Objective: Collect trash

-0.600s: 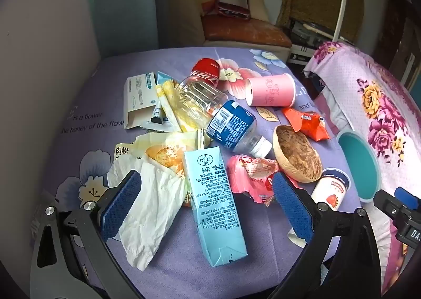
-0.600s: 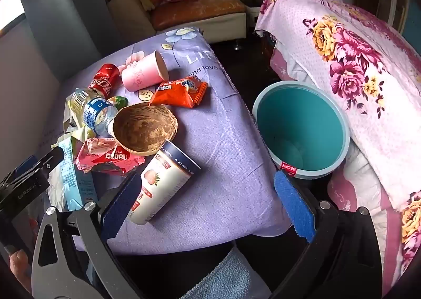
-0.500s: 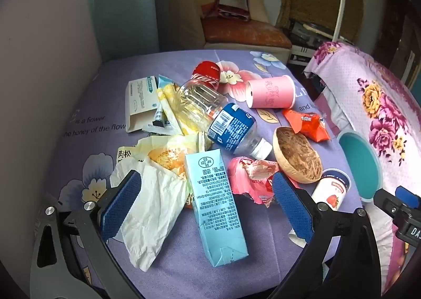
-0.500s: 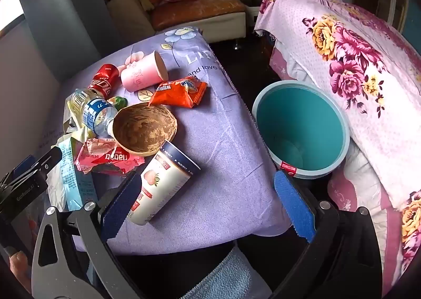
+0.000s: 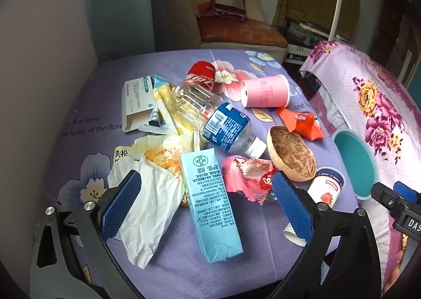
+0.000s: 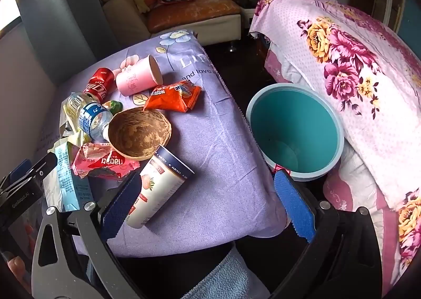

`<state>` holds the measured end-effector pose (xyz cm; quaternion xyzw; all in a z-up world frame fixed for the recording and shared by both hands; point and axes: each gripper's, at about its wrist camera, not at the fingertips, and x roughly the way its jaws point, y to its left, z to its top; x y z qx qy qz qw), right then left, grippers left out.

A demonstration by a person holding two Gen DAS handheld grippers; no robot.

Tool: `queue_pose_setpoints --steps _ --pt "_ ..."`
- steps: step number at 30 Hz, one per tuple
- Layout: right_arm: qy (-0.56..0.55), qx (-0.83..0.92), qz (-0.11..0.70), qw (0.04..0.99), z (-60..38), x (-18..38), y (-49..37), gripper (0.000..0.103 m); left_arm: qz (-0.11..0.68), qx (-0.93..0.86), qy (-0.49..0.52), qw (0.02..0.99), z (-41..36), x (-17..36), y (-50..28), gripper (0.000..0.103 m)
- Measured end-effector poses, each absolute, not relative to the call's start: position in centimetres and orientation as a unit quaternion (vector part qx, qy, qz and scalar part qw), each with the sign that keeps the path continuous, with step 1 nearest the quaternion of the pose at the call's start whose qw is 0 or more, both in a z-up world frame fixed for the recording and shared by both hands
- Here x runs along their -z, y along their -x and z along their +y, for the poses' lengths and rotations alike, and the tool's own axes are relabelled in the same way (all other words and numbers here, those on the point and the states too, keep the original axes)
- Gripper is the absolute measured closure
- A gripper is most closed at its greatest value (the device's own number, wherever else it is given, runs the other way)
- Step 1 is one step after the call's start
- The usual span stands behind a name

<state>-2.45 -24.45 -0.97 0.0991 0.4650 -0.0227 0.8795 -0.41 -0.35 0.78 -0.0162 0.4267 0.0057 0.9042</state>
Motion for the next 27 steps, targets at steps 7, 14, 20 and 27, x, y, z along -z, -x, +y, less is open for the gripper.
queue_pose_setpoints --steps 7,14,20,27 --pt "-0.099 0.024 0.467 0.879 -24.44 1.1 2.39 0.006 0.427 -0.004 0.015 0.904 -0.57 -0.83 0.49 0.004" --pt "-0.101 0.026 0.469 0.877 -24.6 1.43 2.39 0.006 0.428 -0.001 0.015 0.904 -0.8 -0.83 0.6 0.004" --pt "-0.101 0.028 0.471 0.876 -24.76 1.68 2.39 0.006 0.428 -0.001 0.016 0.903 -0.76 -0.79 0.61 0.004" --pt "-0.102 0.03 0.474 0.874 -24.72 1.9 2.25 0.006 0.428 0.0 0.016 0.903 -0.79 -0.79 0.61 0.004"
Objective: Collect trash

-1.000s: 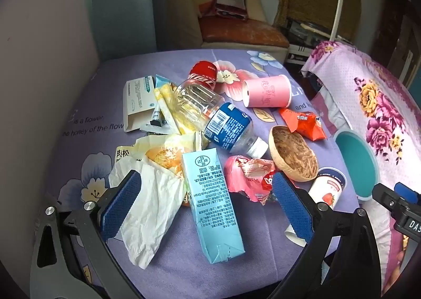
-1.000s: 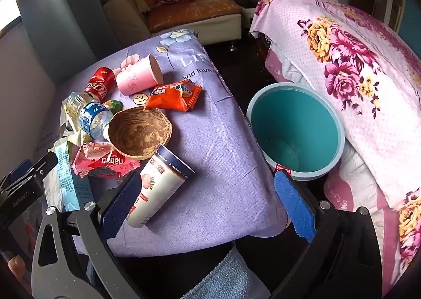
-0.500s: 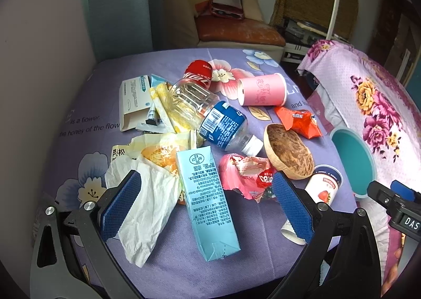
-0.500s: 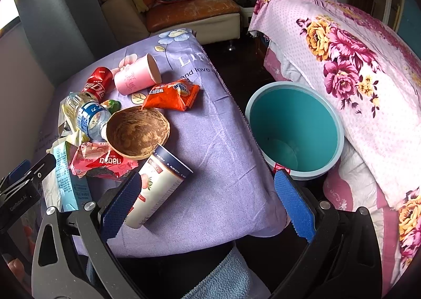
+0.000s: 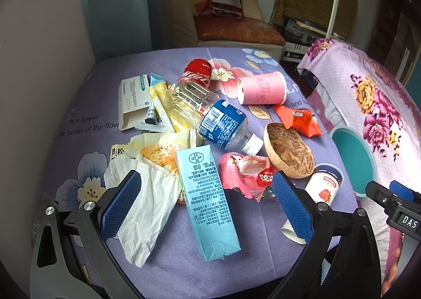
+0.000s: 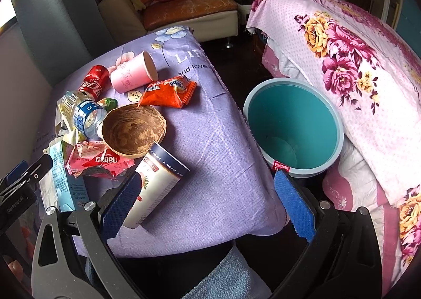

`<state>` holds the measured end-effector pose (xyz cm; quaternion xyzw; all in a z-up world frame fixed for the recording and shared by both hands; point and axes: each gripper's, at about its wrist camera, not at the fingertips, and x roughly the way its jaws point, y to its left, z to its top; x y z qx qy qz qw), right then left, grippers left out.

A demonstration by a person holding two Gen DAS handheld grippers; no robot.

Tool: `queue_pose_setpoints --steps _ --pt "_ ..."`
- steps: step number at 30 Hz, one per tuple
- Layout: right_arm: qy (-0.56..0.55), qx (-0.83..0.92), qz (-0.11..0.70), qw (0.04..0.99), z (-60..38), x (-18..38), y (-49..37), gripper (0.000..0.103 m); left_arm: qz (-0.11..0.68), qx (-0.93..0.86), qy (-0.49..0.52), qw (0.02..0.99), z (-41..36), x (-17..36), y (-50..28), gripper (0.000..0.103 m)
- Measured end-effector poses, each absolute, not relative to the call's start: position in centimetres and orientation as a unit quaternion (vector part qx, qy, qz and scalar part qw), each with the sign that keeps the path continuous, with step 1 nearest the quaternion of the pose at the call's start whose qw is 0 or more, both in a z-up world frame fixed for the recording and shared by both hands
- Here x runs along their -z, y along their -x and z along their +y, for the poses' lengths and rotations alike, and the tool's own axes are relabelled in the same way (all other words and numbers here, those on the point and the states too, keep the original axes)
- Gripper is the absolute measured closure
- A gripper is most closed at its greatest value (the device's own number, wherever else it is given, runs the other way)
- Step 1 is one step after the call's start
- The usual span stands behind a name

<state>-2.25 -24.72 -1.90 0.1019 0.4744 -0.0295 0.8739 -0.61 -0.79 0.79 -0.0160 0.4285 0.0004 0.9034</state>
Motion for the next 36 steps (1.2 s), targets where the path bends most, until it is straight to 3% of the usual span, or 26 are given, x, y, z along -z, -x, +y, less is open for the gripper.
queue_pose_setpoints --steps 33,36 --pt "-0.109 -0.019 0.528 0.842 -21.2 4.2 0.3 0.006 0.474 0.023 0.024 0.88 1.7 2.8 0.1 0.004" --pt "-0.124 -0.036 0.541 0.831 -20.5 5.2 -0.6 0.012 0.487 0.026 0.029 0.872 2.4 3.7 -0.1 0.004"
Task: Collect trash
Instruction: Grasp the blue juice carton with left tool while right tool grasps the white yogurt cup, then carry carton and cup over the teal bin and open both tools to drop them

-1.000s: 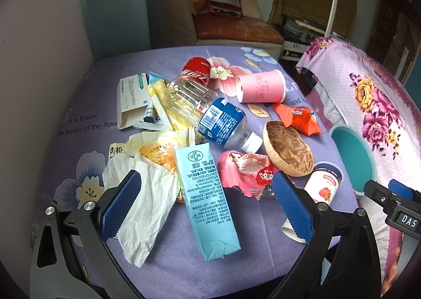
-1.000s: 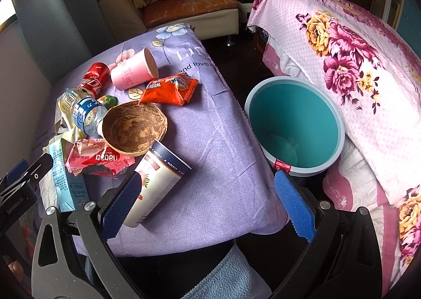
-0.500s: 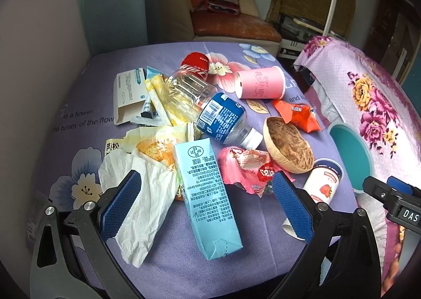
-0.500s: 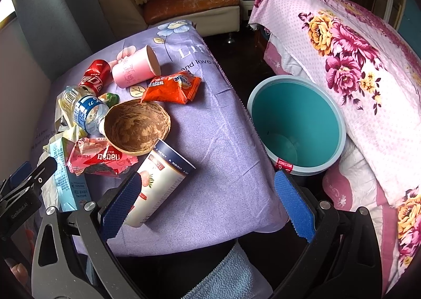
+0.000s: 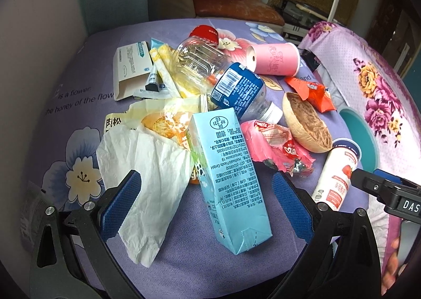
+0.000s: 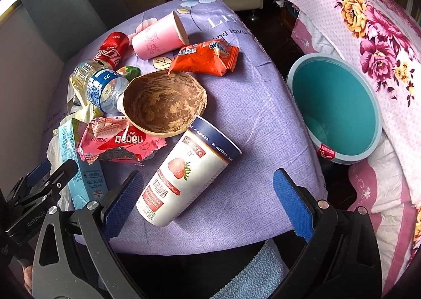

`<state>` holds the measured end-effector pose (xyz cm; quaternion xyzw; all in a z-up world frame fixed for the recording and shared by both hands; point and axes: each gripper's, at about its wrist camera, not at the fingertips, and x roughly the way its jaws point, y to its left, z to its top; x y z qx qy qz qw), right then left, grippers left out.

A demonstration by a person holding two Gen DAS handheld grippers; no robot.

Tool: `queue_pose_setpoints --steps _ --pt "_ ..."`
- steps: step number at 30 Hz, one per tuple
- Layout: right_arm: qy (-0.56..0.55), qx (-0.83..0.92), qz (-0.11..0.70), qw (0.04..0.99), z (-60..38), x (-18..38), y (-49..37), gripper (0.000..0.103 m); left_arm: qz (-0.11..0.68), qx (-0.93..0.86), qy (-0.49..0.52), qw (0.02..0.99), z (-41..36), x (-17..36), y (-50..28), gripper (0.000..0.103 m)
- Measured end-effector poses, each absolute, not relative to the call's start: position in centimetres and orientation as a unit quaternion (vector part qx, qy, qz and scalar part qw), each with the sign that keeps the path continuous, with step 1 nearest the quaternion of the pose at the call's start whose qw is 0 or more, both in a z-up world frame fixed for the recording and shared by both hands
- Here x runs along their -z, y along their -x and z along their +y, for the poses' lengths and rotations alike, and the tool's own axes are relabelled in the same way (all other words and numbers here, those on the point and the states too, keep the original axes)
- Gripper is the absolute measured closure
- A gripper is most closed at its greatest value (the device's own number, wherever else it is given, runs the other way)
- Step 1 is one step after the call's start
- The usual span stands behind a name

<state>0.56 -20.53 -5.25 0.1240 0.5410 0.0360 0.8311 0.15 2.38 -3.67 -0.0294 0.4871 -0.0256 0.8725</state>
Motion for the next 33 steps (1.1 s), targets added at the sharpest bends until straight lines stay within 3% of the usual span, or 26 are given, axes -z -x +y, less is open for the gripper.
queue_pose_setpoints --steps 8,10,11,13,15,18,28,31,32,33 --pt "-0.175 -0.049 0.556 0.811 -20.7 7.3 -3.0 0.017 0.506 0.05 0.03 0.86 2.2 4.5 -0.6 0.004" --pt "-0.191 -0.06 0.565 0.801 -20.9 8.0 -3.2 0.034 0.508 0.059 0.019 0.859 1.6 4.6 -0.6 0.004" --pt "-0.195 -0.065 0.571 0.795 -21.0 8.3 -3.3 0.036 0.507 0.062 0.011 0.86 1.1 4.6 -0.6 0.004" --pt "-0.205 -0.078 0.567 0.794 -21.2 8.5 -3.1 0.039 0.509 0.066 0.0 0.858 0.5 4.8 -0.6 0.014" --pt "-0.198 -0.083 0.566 0.796 -21.1 8.3 -2.9 0.041 0.526 0.077 0.015 0.847 0.6 5.3 -0.9 0.051" --pt "-0.193 -0.086 0.568 0.796 -21.3 8.1 -2.7 0.044 0.531 0.088 0.042 0.842 1.6 5.4 -1.1 0.057" --pt "-0.194 -0.087 0.579 0.787 -21.3 8.9 -3.2 0.041 0.558 0.082 0.02 0.826 0.9 6.9 -2.6 0.054" --pt "-0.195 -0.088 0.579 0.787 -21.4 9.0 -3.6 0.034 0.559 0.077 0.016 0.826 0.4 7.4 -3.0 0.054" --pt "-0.199 -0.088 0.579 0.785 -21.4 9.1 -3.7 0.034 0.557 0.077 0.014 0.827 0.3 7.4 -2.9 0.055" --pt "-0.203 -0.091 0.581 0.783 -21.4 9.3 -3.7 0.034 0.556 0.079 0.014 0.827 0.2 7.2 -2.7 0.063"
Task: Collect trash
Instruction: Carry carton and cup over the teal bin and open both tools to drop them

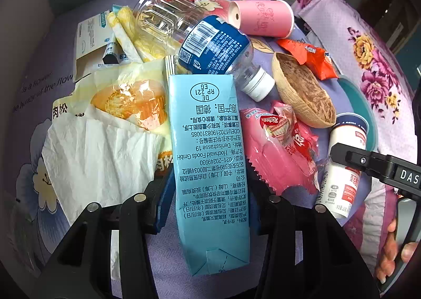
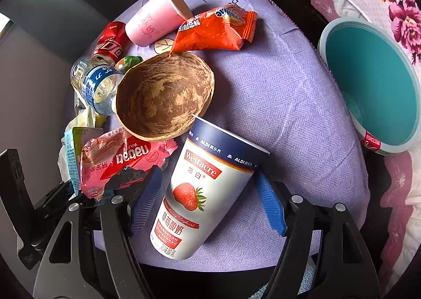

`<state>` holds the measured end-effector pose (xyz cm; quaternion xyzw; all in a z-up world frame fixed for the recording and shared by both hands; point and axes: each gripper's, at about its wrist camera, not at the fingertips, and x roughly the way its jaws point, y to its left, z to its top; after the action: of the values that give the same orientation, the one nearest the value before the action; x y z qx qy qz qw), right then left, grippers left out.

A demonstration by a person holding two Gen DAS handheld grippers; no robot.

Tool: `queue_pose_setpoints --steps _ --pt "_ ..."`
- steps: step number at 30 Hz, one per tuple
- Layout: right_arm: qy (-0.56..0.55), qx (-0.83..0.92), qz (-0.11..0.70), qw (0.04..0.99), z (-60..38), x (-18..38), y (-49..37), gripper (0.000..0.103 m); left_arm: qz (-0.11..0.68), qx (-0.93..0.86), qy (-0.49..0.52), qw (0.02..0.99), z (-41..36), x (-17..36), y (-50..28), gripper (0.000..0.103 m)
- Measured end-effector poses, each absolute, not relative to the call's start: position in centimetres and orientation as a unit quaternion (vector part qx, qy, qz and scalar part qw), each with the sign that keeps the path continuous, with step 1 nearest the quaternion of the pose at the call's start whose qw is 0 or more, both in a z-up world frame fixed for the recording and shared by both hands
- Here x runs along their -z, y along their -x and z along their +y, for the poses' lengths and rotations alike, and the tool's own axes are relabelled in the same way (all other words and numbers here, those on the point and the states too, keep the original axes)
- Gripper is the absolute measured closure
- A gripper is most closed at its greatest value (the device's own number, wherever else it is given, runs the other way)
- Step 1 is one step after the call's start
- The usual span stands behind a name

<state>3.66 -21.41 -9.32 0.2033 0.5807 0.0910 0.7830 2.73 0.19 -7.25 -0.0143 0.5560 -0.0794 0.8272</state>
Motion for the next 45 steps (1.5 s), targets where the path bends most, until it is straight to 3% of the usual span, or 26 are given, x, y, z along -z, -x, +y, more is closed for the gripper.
queue_pose_setpoints --steps 4,20,31,45 --pt "-0.195 -0.11 0.577 0.786 -21.1 9.3 -3.2 0.046 0.547 0.089 0.023 0.832 0.7 5.9 -1.9 0.064" --pt "-0.213 -0.134 0.506 0.825 -23.6 3.8 -2.3 0.05 0.498 0.115 0.047 0.858 1.6 -1.6 -1.8 0.064" --pt "-0.246 0.004 0.403 0.881 -36.2 -0.3 -1.8 0.05 0.5 0.215 -0.034 0.838 -11.9 -1.0 -6.4 0.064" --pt "-0.262 0.14 0.404 0.865 -48.4 5.5 0.3 0.05 0.553 0.296 -0.161 0.762 -31.9 7.2 -9.9 0.064"
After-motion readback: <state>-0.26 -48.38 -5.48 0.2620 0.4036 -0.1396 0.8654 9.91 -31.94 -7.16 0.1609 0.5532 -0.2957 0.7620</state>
